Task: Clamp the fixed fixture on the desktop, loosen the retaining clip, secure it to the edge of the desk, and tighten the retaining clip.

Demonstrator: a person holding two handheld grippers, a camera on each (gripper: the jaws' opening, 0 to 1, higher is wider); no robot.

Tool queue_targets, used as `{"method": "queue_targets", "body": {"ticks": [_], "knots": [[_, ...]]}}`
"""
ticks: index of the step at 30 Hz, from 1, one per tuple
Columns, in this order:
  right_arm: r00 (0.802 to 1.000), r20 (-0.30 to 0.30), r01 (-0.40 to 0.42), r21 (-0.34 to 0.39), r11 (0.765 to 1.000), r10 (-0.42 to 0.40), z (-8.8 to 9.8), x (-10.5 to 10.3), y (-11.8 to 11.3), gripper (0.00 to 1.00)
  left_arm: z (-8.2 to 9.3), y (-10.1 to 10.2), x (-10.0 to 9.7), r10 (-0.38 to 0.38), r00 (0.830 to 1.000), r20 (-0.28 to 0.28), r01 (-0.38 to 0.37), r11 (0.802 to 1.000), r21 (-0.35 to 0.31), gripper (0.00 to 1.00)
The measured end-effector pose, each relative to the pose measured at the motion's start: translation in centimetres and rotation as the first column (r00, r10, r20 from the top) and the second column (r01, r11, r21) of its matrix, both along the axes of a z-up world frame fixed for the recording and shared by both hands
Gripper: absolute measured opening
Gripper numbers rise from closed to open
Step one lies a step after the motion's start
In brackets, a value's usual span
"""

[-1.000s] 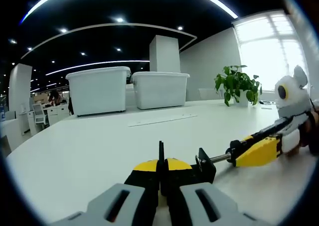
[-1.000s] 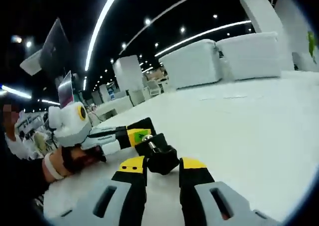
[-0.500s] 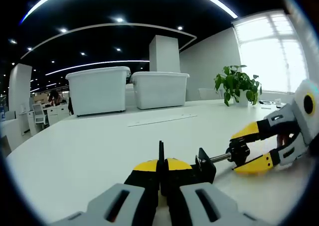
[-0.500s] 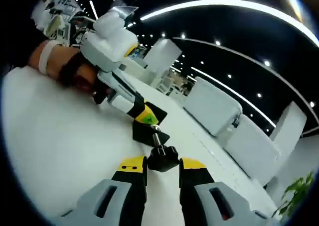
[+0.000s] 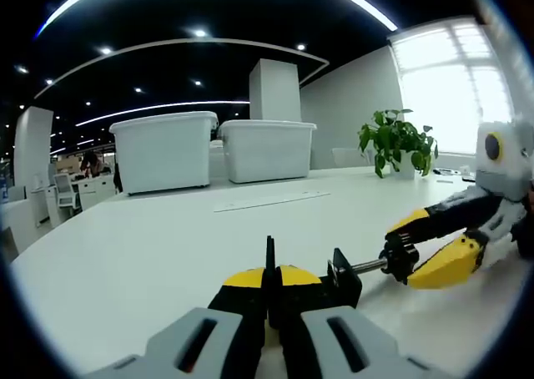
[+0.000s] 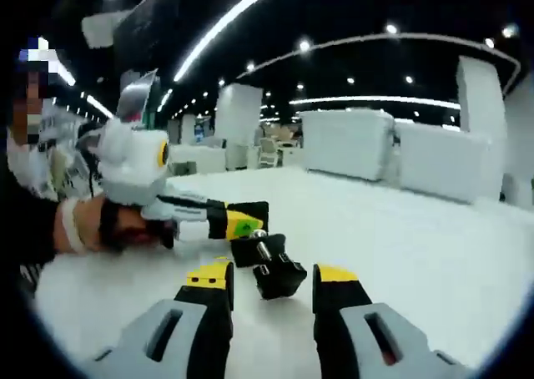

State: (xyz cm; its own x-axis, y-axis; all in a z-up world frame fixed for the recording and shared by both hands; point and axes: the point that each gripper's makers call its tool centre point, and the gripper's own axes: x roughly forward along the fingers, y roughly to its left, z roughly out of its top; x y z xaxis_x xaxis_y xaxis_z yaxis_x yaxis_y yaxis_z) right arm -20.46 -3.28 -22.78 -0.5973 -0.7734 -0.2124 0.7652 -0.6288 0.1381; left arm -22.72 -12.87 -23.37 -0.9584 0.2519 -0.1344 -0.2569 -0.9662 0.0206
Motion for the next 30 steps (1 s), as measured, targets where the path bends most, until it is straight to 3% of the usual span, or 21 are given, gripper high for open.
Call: {"method": "queue_targets", "body": {"ticks": [1,4,5,6,11,14,18,22,26,28,30], "knots": [[0.997,0.081,0.014,-0.05,0.999,-0.01,-0.2,0.3,0.1,0.42,0.0,0.0,0.0,0.0,1.0,0.0,0.0,1.0,0.0,0.04],[0.973,0.228,0.071,-0.143,0.987,-0.037,-0.7,-0.4,0.9,0.39,0.0,0.0,0.0,0.0,1.0,0.0,0.0,1.0,0.0,0.04],[0.964,0.262,0.082,-0.159,0.984,-0.039,-0.9,-0.5,1.0,0.34,0.0,0.0,0.0,0.0,1.0,0.0,0.0,1.0,-0.001,0.04],[0.961,0.274,0.089,-0.157,0.984,-0.043,-1.1,-0.6,1.1,0.29,0.0,0.0,0.0,0.0,1.0,0.0,0.0,1.0,-0.001,0.04],[0.96,0.279,0.041,-0.156,0.987,0.004,-1.4,0.7,0.2,0.23,0.0,0.0,0.0,-0.001,1.0,-0.001,0.001,1.0,-0.003,0.04],[0.971,0.237,0.038,-0.135,0.99,-0.004,-1.2,0.8,0.1,0.22,0.0,0.0,0.0,0.0,1.0,-0.001,0.0,1.0,-0.003,0.04],[0.973,0.233,0.039,-0.137,0.99,-0.006,-1.2,0.7,0.1,0.22,0.0,-0.1,0.1,0.0,1.0,-0.001,0.0,1.0,-0.002,0.04],[0.995,0.1,0.001,-0.056,0.998,0.004,-0.9,0.7,0.0,0.21,0.0,-0.1,0.1,0.002,1.0,0.0,-0.002,1.0,-0.001,0.04],[0.999,-0.043,-0.03,0.042,0.999,0.031,-0.7,0.8,-0.2,0.21,0.0,-0.1,0.1,0.003,1.0,0.001,-0.003,1.0,0.001,0.04],[0.989,-0.136,-0.037,0.102,0.994,0.051,-0.6,0.7,-0.2,0.21,0.0,-0.1,0.1,0.004,1.0,0.001,-0.004,1.0,0.001,0.04],[0.961,-0.261,-0.036,0.202,0.979,0.089,-0.4,0.7,-0.3,0.21,-0.1,-0.1,0.1,0.005,1.0,0.001,-0.005,1.0,0.001,0.04]]}}
